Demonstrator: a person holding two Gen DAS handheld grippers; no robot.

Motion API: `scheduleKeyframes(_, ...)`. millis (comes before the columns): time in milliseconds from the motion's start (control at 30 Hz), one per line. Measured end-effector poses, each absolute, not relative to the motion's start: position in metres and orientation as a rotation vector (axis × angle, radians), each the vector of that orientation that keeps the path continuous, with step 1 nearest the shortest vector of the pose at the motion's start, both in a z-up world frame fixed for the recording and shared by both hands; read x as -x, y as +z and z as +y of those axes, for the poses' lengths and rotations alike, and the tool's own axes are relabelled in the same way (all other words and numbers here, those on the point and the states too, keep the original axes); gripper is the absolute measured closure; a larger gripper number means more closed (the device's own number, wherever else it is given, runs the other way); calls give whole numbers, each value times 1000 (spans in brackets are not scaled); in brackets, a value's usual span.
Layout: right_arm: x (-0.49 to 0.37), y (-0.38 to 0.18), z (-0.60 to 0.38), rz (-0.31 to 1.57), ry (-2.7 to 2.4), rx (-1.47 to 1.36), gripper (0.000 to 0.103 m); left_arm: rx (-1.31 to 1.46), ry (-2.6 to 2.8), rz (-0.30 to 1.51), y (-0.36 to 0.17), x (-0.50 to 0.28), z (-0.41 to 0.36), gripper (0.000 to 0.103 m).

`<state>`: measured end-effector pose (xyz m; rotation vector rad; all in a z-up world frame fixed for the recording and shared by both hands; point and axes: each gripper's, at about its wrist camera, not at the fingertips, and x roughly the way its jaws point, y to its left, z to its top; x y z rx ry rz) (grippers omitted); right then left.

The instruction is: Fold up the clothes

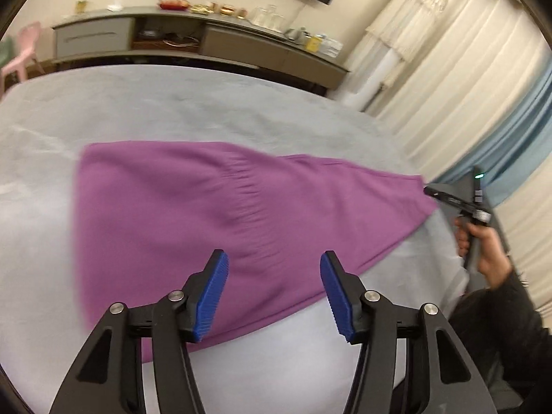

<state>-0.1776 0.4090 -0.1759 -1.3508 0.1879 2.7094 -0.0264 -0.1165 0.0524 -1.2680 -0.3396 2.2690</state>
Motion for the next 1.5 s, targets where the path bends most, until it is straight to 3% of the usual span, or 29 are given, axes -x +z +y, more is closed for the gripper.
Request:
scheduleKeyframes(133,186,-176,510,416,2549,1360,42,1227,2149,-407,59,35,-55,46)
scheduleKeyframes(367,175,-172,532,271,2665,1357,37,1296,1997,-608,71,73,43,40)
scheduleKeyframes(400,173,-171,527,227,2689,1372,39,1289,1983,-618,78,84,68,39)
scheduleKeyframes(433,174,-169,520,194,2720,1384,55,1283,1963,-620,86,94,93,39)
scheduleKeyframes(467,175,-167,513,198,2757,1402,78,1278,1942,-614,95,102,119,38)
scheduleKeyframes(533,154,-164,508,199,2794,1417,85,1273,1901,-569,104,118,175,37)
scheduleKeyframes(800,130,-107,469,141,3018,1248,87,1383,1831,-361,83,175,369,35)
scheduleKeyframes(967,110,-100,443,143,3155,1241,88,1466,1909,-181,49,172,422,35)
scheduleKeyframes(1033,102,-94,433,172,3199,1251,92,1483,1980,-158,40,172,422,39)
scheduleKeyframes(1067,100,-92,426,188,3215,1256,92,1494,2011,-154,36,172,420,61)
scheduleKeyframes(1100,99,-90,421,210,3221,1261,92,1508,2025,-152,32,173,415,90)
scheduleKeyframes(1200,96,-81,417,313,3228,1304,88,1487,2044,-200,34,174,382,93)
scheduleKeyframes(1267,90,-70,421,480,3256,1380,72,1453,2056,-268,43,175,342,94)
scheduleKeyframes(1400,80,-45,430,934,3292,1431,72,1460,2054,-340,33,181,271,94)
scheduleKeyframes(1500,85,-44,415,1005,3215,1492,72,1500,2053,-313,11,181,254,94)
